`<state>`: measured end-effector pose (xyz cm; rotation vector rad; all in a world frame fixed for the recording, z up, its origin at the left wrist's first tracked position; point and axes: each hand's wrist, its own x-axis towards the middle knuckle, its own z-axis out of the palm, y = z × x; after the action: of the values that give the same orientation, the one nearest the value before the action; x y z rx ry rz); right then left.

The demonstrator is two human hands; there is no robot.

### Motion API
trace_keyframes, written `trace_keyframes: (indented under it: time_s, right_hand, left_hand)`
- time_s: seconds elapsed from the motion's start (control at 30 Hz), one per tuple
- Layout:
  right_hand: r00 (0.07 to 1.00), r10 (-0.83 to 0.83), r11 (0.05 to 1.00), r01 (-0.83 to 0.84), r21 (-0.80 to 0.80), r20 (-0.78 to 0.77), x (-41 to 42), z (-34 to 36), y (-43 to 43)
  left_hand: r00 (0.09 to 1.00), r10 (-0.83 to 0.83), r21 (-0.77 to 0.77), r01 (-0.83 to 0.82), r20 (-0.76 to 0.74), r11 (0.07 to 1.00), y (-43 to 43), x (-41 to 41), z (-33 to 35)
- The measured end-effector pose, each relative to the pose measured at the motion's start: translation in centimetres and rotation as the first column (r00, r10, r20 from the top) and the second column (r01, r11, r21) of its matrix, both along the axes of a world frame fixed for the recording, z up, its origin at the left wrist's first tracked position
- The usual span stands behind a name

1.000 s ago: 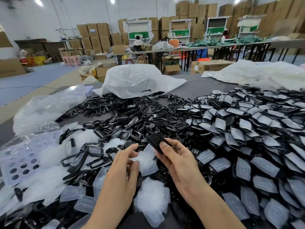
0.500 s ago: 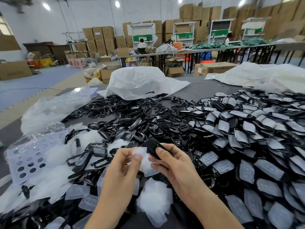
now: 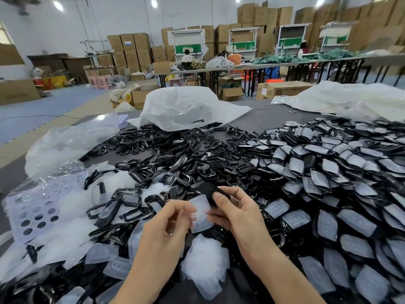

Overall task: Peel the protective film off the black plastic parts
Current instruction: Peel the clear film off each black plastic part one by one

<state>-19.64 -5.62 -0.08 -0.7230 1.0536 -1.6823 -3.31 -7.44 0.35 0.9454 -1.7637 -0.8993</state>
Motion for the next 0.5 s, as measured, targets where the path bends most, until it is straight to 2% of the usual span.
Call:
trace_keyframes:
  time_s: [0.17,0.23,0.37,0.5]
  right_hand:
    - [0.995,-0.089,0.996,0.088,-0.027,-0.044,-0.2,-0.2,0.0]
    - [0.992,-0.108,0.994,0.106,-0.034,-0.07,-0.3,-0.3,0.0]
    - [0.995,-0.041,0.999,0.038,-0.034,-0.092,-0.1,-0.2,0.2]
    - [0.982,0.089,0.995,-0.094,-0.024,-0.164,0.8,-0.3,0.4]
  left_hand:
    - [0.984,-0.012,-0.069,0.024,0.175,0.997,0.0,0.1,-0.1]
    - [0.98,0.01,-0.125,0.015,0.196,0.992,0.1,0.0,0.0]
    - [0.998,-0.022,-0.102,0.028,0.056,0.994,-0.1,0.0,0.4]
    - [0.991,-0.007,0.055,0.014,-0.133,0.998,-0.6,0.2,0.3]
